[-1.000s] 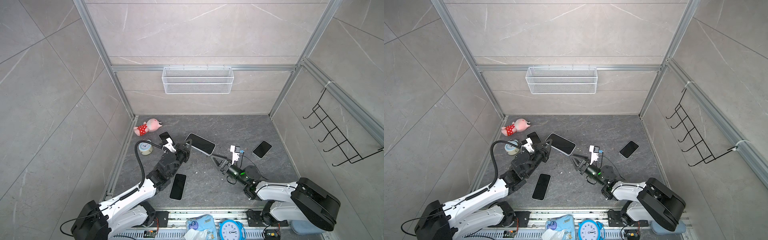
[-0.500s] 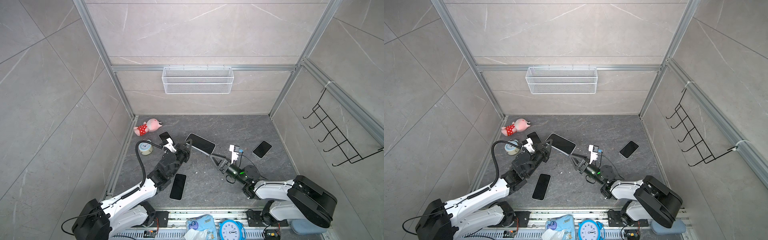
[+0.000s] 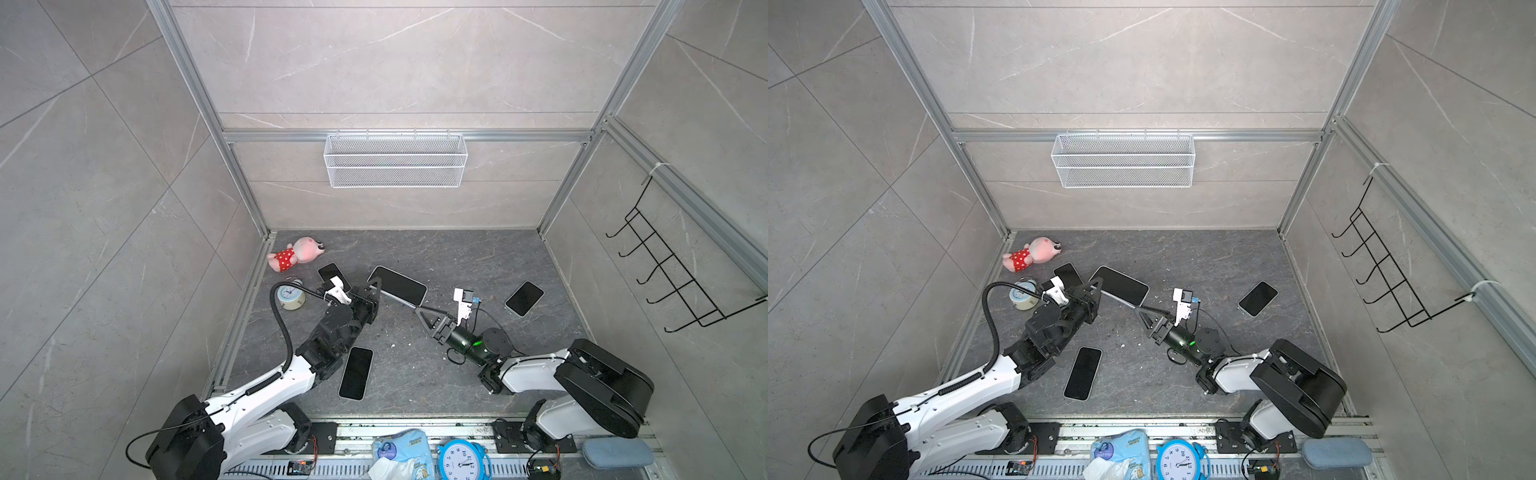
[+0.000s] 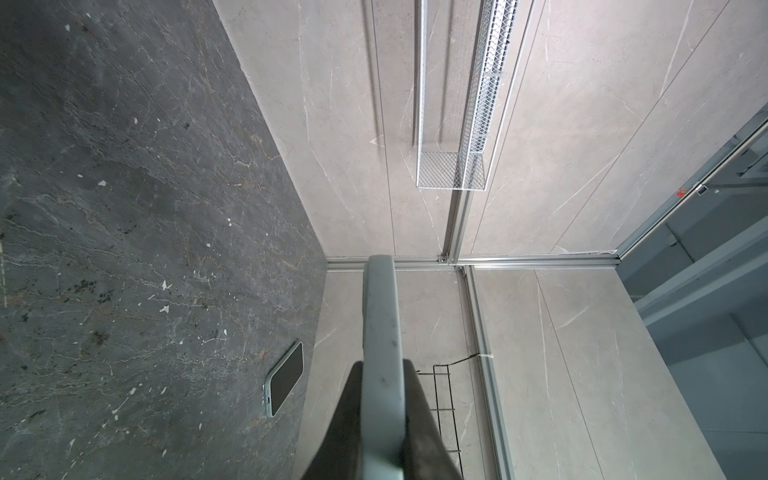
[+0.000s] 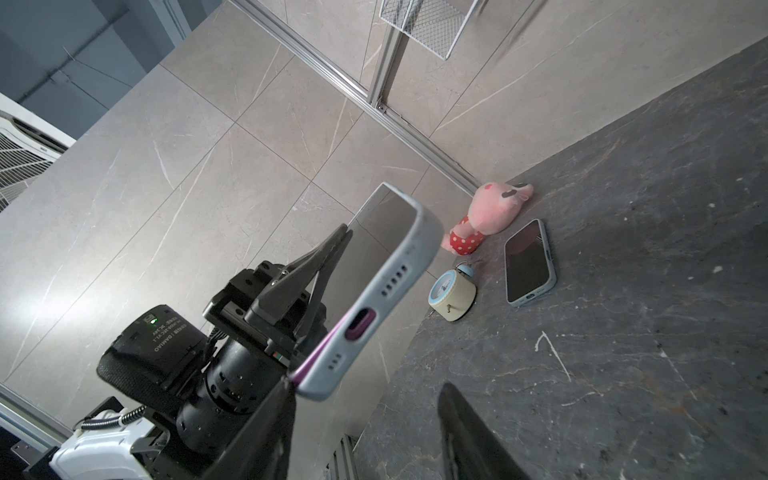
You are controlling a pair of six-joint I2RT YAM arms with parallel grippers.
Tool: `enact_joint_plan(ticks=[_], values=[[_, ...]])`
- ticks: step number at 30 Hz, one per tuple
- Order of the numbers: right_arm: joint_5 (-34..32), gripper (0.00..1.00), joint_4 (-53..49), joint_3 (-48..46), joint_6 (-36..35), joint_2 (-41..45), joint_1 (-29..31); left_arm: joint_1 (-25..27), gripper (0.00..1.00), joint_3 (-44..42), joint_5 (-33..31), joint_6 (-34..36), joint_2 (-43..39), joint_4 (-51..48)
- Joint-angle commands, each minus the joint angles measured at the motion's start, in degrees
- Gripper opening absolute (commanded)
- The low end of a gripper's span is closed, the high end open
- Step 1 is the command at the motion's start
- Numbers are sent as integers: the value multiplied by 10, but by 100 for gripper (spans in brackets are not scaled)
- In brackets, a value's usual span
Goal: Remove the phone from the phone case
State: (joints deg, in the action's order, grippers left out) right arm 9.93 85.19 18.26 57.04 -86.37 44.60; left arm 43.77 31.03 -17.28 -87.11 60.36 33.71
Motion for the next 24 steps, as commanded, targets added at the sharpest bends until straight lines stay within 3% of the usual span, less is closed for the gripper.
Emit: enact_joint_plan(ticks=[1,17,24], values=[[-3,54,-13,14,6,-32,-2,7,0,13,23,-29,-12,93],[-26,48,-12,30,-1,-116,-3,8,0,18,21,-52,24,154],[-17,55,-13,-3,33,-107,-40,5,0,-5,22,-47,1,168]])
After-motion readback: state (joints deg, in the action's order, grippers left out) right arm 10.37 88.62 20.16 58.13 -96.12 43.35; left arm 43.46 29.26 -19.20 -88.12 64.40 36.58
